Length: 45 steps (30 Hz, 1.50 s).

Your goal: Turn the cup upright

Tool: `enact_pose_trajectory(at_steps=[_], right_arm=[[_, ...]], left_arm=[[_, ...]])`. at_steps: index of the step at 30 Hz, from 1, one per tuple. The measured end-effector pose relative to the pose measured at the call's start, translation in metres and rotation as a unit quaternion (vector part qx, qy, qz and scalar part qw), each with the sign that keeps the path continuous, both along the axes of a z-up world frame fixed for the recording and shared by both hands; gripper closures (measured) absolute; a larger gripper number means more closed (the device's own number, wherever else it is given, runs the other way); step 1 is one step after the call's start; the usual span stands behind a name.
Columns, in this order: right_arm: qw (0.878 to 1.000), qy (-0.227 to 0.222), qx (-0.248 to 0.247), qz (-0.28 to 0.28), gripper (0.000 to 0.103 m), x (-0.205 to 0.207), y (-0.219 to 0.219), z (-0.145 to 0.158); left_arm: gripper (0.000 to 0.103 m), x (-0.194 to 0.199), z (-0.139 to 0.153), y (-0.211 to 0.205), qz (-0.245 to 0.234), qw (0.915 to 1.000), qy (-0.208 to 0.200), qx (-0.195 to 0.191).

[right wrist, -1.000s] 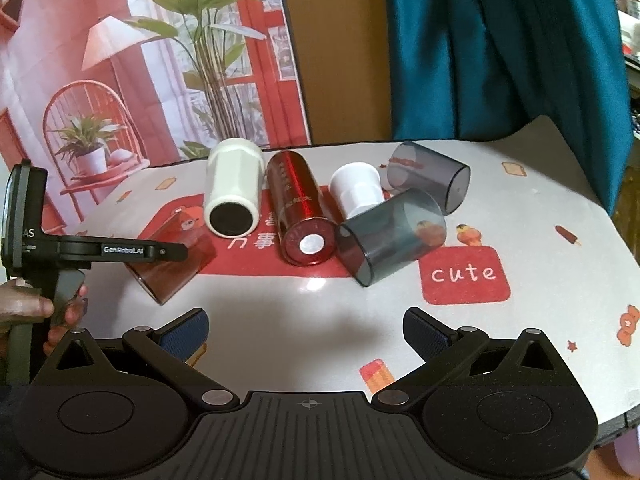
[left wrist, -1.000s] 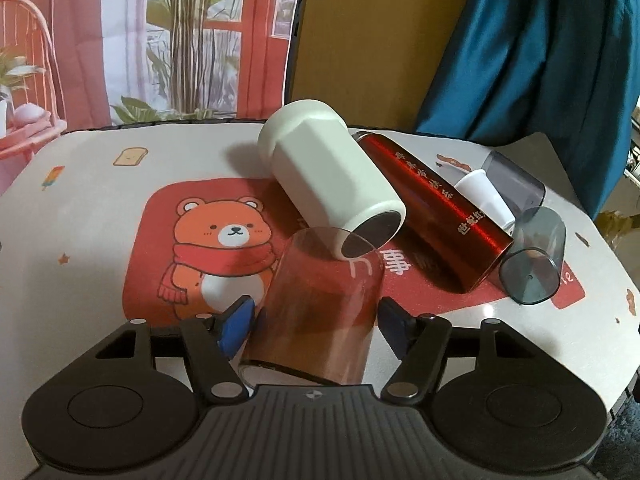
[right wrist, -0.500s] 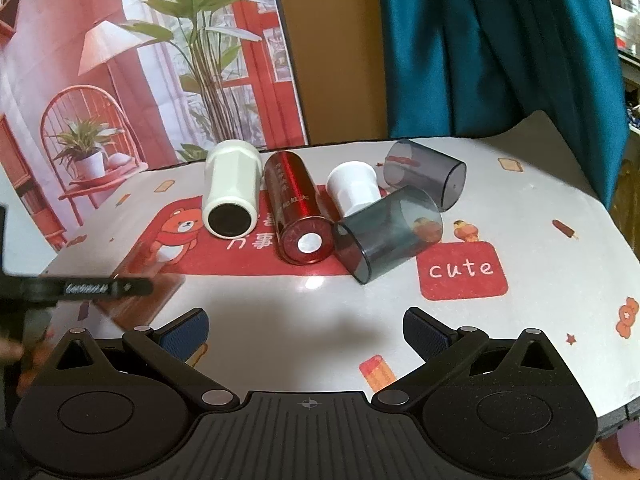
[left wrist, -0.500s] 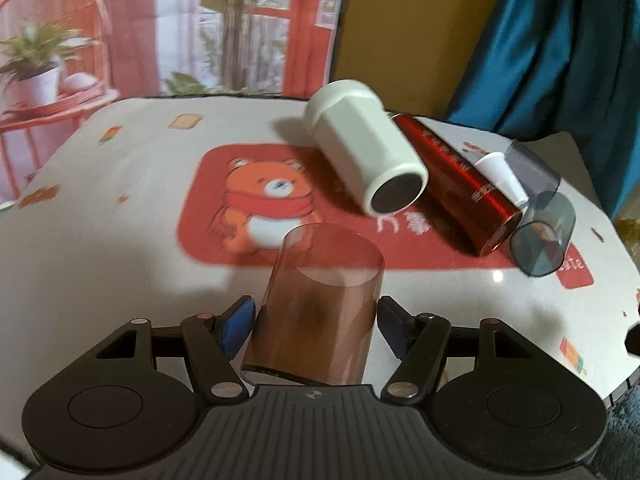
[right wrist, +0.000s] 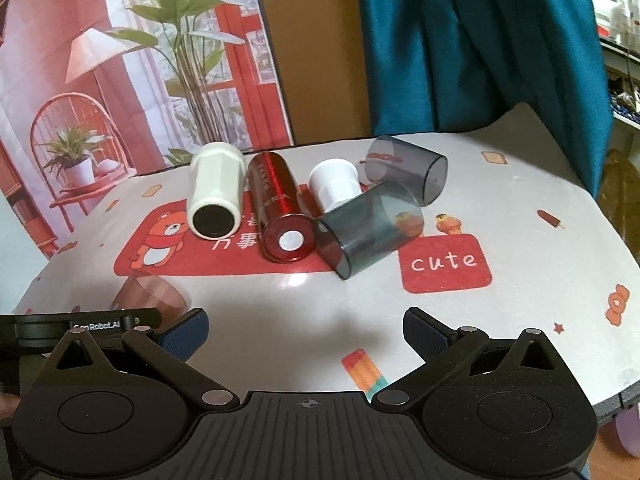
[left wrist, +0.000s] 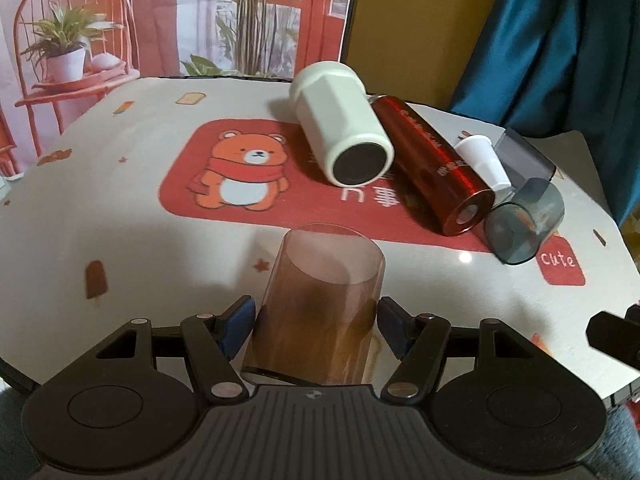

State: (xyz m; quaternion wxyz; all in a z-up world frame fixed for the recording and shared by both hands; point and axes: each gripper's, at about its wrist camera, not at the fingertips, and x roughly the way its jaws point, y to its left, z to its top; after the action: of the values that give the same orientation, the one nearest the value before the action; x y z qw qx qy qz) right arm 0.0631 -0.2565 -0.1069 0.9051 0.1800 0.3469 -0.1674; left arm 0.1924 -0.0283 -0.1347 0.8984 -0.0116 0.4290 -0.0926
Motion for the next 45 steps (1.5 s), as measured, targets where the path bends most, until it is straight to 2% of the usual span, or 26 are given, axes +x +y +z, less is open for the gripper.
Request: enact_pose_trajectory(at_steps=[6, 19, 22, 24, 27, 32, 37, 41, 45], right_arm=[[1.000, 0.002, 0.002, -0.005, 0.000, -0.004, -0.004, -0.002], [1.000, 0.003, 0.000, -0.006, 0.000, -0.006, -0.003, 0.001], [1.000, 0.006, 0.006, -0.004, 0.000, -0.006, -0.004, 0.001], [1.000, 0.009, 0.007, 0.002, 0.000, -0.004, -0.003, 0.002], [0.999, 0.023, 0.014, 0.017, 0.000, 0.005, 0.000, 0.001], [0.997, 0.053, 0.033, 0.040, 0.000, 0.026, 0.007, -0.002], [0.995, 0.061, 0.007, 0.076, 0.000, 0.050, 0.023, 0.004], [0.992, 0.060, 0.001, 0.107, 0.000, 0.073, 0.032, 0.008], [0.989, 0.066, 0.021, 0.134, 0.000, 0.102, 0.043, 0.005]], left_arm=[[0.033, -0.005, 0.000, -0.009, -0.006, 1.0000, 0.002, -0.002], [0.032, -0.006, 0.005, -0.006, -0.026, 0.9974, 0.018, -0.065], [0.029, -0.012, 0.021, 0.004, -0.021, 0.9969, -0.018, -0.074], [0.023, -0.016, 0.037, 0.017, -0.007, 0.9957, -0.051, -0.077], [0.022, -0.017, 0.060, 0.038, 0.018, 0.9926, -0.086, -0.084], [0.016, -0.021, 0.082, 0.071, 0.048, 0.9910, -0.112, -0.055], [0.015, -0.031, 0.084, 0.101, 0.069, 0.9906, -0.118, -0.010], [0.010, -0.041, 0.081, 0.119, 0.078, 0.9898, -0.119, -0.004], [0.007, -0.059, 0.075, 0.125, 0.087, 0.9875, -0.131, 0.002]])
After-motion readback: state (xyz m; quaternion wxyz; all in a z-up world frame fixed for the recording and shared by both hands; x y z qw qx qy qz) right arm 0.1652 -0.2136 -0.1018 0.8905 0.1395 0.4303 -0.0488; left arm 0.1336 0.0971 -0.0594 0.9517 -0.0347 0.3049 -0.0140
